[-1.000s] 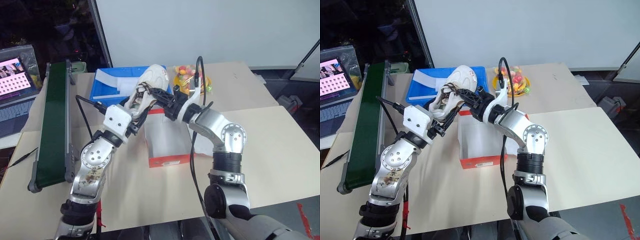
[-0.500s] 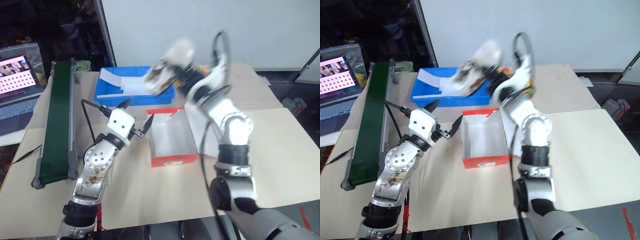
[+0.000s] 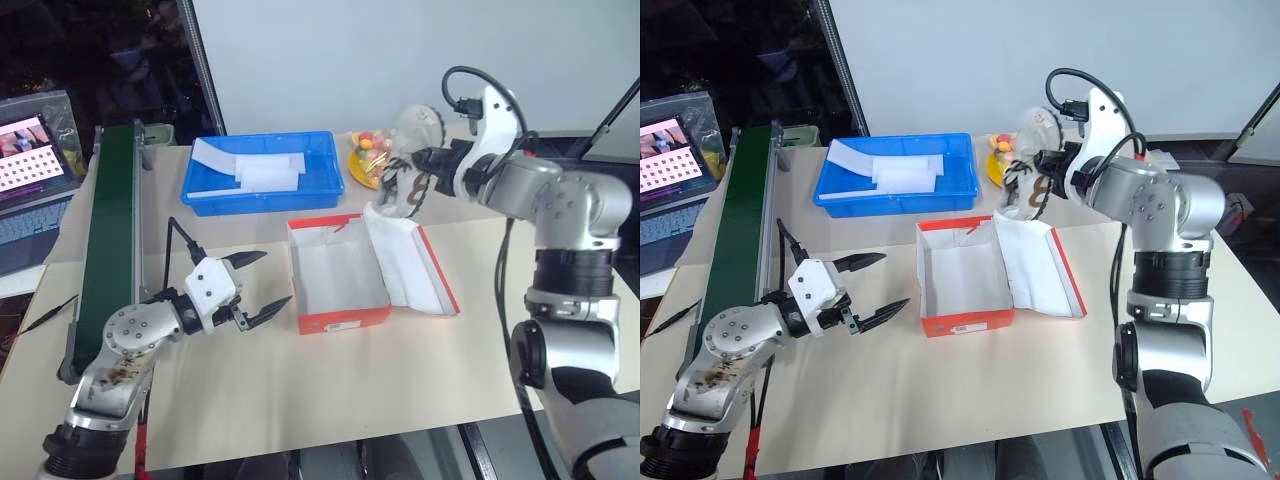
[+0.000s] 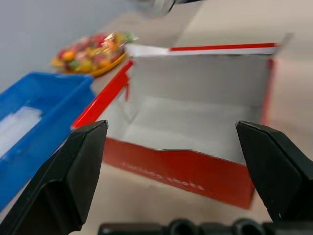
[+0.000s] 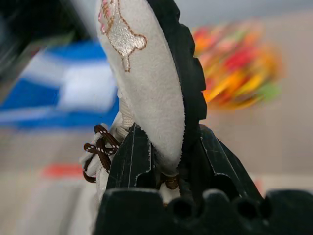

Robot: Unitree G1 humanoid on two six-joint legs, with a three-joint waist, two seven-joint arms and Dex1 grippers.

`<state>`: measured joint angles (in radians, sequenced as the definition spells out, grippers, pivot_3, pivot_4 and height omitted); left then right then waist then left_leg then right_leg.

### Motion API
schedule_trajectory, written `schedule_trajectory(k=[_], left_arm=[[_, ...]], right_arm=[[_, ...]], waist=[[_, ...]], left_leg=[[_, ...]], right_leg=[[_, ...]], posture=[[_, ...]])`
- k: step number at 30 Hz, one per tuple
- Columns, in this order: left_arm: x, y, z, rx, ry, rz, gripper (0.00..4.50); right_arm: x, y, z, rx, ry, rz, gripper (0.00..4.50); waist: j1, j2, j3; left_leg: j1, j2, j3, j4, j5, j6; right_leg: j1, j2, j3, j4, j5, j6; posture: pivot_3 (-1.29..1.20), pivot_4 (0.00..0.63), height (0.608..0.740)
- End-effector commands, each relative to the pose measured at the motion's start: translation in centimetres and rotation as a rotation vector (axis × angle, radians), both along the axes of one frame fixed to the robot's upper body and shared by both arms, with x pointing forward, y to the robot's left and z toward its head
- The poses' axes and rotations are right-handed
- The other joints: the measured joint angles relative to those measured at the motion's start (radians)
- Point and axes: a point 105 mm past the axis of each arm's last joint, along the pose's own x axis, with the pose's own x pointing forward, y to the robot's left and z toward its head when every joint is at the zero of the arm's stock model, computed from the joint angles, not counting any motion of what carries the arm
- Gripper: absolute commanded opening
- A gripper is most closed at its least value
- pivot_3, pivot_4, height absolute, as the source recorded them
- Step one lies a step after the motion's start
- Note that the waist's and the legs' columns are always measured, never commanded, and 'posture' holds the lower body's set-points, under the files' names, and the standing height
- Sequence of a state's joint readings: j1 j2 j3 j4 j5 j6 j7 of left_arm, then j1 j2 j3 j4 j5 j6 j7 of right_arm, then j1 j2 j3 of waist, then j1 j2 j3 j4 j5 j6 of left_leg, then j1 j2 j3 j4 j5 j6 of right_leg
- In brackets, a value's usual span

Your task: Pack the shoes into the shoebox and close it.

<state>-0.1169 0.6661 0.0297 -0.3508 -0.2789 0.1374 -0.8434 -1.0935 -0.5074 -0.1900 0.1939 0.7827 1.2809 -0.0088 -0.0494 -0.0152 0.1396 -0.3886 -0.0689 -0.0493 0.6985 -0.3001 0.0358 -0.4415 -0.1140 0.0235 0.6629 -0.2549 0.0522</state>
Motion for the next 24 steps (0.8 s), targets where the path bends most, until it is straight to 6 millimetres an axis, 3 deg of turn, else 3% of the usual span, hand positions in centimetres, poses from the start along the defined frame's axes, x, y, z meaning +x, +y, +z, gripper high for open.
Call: schedule_trajectory(k=[1, 8, 13, 18, 24], left_arm=[[0.3, 0.5, 1.0, 0.022, -0.059, -0.043, 4.49], [0.3, -0.9, 0.9, 0.008, -0.074, -0.097, 4.49], [0.2, -1.2, 1.0, -0.003, -0.078, -0.096, 4.49], [-0.2, -1.6, 1.0, -0.015, -0.080, -0.093, 4.49], [-0.6, -2.1, 1.0, -0.023, -0.084, -0.089, 4.49]], right_arm=[[-1.7, 0.6, 1.5, 0.048, 0.100, 0.099, 0.58], [-2.9, 3.1, -3.9, 0.003, 0.360, 0.246, 0.58], [-3.5, 2.8, -7.1, -0.078, 0.476, 0.256, 0.58], [-3.5, 1.7, -9.1, -0.154, 0.549, 0.220, 0.58], [-4.0, 2.0, -11.3, -0.202, 0.606, 0.237, 0.58]], waist=[[0.007, 0.000, 0.000], [0.008, 0.000, 0.000], [0.005, 0.000, 0.000], [0.006, 0.000, 0.000], [0.006, 0.000, 0.000]], left_leg=[[0.000, 0.000, -0.001, 0.000, 0.000, 0.000], [-0.001, -0.002, -0.002, -0.001, -0.001, 0.002], [-0.002, -0.003, -0.001, -0.001, -0.001, 0.002], [-0.002, -0.002, -0.001, 0.000, -0.001, 0.002], [-0.002, -0.002, -0.001, 0.000, -0.001, 0.002]], right_leg=[[0.000, 0.000, -0.001, 0.000, 0.000, 0.000], [0.000, -0.002, -0.003, -0.001, 0.000, 0.000], [-0.001, -0.004, -0.006, -0.002, 0.000, 0.000], [0.001, -0.004, -0.007, -0.005, 0.001, 0.001], [0.001, -0.004, -0.007, -0.005, 0.001, 0.001]], posture=[[0.00, 0.150, 0.724], [0.00, 0.150, 0.724], [0.00, 0.150, 0.724], [0.00, 0.150, 0.724], [0.00, 0.150, 0.724]])
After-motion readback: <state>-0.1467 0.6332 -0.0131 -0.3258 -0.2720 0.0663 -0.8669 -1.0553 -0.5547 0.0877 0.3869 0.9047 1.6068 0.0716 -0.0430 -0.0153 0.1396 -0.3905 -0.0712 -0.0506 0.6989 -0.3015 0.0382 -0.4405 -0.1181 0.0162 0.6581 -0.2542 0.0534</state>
